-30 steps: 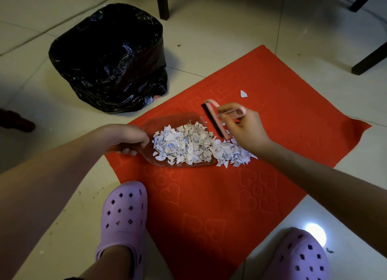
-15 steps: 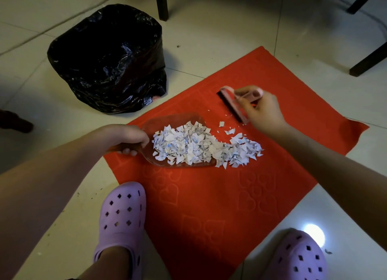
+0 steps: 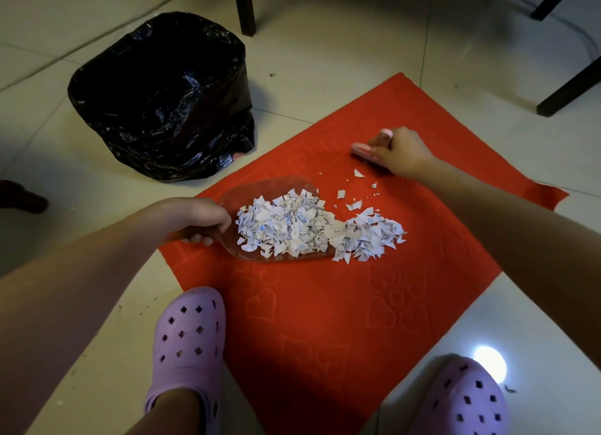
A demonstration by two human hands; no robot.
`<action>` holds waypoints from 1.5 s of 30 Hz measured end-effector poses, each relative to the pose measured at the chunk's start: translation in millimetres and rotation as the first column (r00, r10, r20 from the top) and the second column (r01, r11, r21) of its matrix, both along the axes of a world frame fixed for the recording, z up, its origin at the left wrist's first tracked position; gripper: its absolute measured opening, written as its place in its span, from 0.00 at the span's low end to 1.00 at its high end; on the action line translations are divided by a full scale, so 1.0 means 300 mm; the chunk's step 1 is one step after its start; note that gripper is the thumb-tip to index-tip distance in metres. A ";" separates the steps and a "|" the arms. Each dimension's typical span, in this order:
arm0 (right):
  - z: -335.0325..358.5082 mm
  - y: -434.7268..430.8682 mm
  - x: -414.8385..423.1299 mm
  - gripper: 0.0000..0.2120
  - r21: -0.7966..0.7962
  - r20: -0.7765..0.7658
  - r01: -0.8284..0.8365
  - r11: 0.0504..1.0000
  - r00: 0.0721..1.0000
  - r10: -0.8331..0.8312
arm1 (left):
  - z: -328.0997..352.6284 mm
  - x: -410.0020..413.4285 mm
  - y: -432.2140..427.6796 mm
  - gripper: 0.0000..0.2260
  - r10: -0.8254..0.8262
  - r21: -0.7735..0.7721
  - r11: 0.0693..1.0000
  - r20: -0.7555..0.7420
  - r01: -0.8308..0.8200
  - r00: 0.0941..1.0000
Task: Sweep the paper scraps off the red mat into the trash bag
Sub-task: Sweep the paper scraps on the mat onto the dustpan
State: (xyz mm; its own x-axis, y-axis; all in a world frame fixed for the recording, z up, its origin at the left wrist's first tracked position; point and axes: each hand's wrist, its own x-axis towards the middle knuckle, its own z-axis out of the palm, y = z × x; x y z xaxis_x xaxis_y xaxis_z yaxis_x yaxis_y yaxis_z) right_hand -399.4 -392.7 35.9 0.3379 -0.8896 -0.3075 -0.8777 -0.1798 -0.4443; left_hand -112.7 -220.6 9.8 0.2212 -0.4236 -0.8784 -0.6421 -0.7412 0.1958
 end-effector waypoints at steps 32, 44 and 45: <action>0.000 0.096 0.002 0.13 -0.204 0.217 -0.115 0.972 0.963 0.160 | -0.004 0.022 0.002 0.05 0.048 0.007 0.999 -0.019 -0.048 0.999; 0.054 0.120 0.048 0.11 0.119 -0.116 -0.583 0.804 0.796 0.594 | -0.026 0.060 0.016 0.05 0.043 0.047 0.998 -0.026 -0.042 0.999; 0.074 0.122 0.037 0.11 0.109 -0.106 -0.589 0.801 0.794 0.599 | -0.026 0.061 0.015 0.05 0.038 0.048 0.998 -0.028 -0.036 0.999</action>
